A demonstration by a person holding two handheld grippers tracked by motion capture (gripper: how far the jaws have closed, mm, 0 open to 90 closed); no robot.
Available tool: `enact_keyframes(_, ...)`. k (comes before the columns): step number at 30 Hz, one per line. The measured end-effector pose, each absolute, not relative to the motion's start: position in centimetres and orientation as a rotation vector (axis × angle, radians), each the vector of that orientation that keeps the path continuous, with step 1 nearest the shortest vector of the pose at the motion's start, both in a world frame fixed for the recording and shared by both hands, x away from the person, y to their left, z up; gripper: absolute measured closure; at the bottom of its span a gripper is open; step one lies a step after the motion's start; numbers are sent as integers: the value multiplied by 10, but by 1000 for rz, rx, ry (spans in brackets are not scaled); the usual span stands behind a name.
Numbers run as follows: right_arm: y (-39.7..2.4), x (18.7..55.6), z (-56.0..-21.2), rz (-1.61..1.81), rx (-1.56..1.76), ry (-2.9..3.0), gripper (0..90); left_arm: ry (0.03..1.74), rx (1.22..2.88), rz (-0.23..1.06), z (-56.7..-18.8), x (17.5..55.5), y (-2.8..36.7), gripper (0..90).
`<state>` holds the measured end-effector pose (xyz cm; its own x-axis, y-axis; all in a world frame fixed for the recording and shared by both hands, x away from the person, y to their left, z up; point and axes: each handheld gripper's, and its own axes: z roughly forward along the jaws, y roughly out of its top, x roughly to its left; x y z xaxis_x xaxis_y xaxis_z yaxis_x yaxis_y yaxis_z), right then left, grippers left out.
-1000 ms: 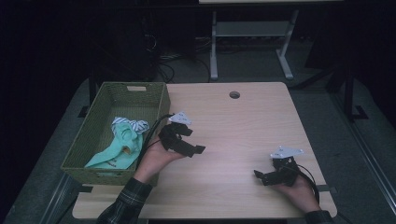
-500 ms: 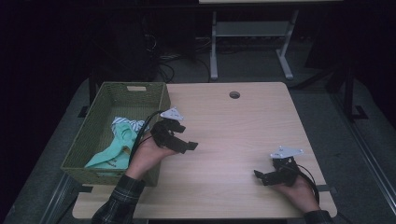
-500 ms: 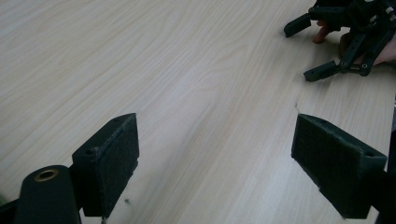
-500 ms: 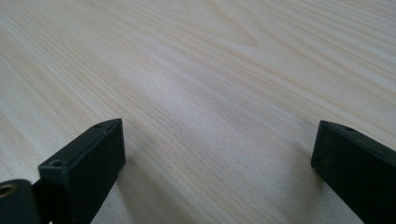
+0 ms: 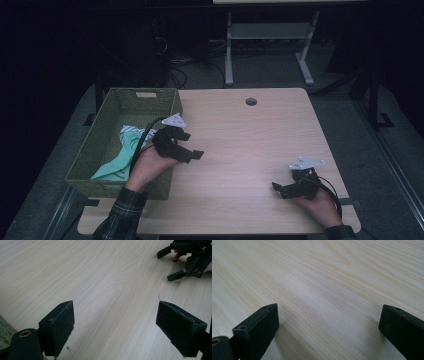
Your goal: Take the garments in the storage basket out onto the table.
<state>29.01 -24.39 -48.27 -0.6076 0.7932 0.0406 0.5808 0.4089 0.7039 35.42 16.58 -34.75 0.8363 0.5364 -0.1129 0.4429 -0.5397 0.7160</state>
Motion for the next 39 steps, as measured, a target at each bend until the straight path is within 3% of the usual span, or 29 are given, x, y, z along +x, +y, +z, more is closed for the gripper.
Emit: enact_keyframes(39,-244,290,-483,1006,1193,2364,25,834,2196,241,-330,354,233,146)
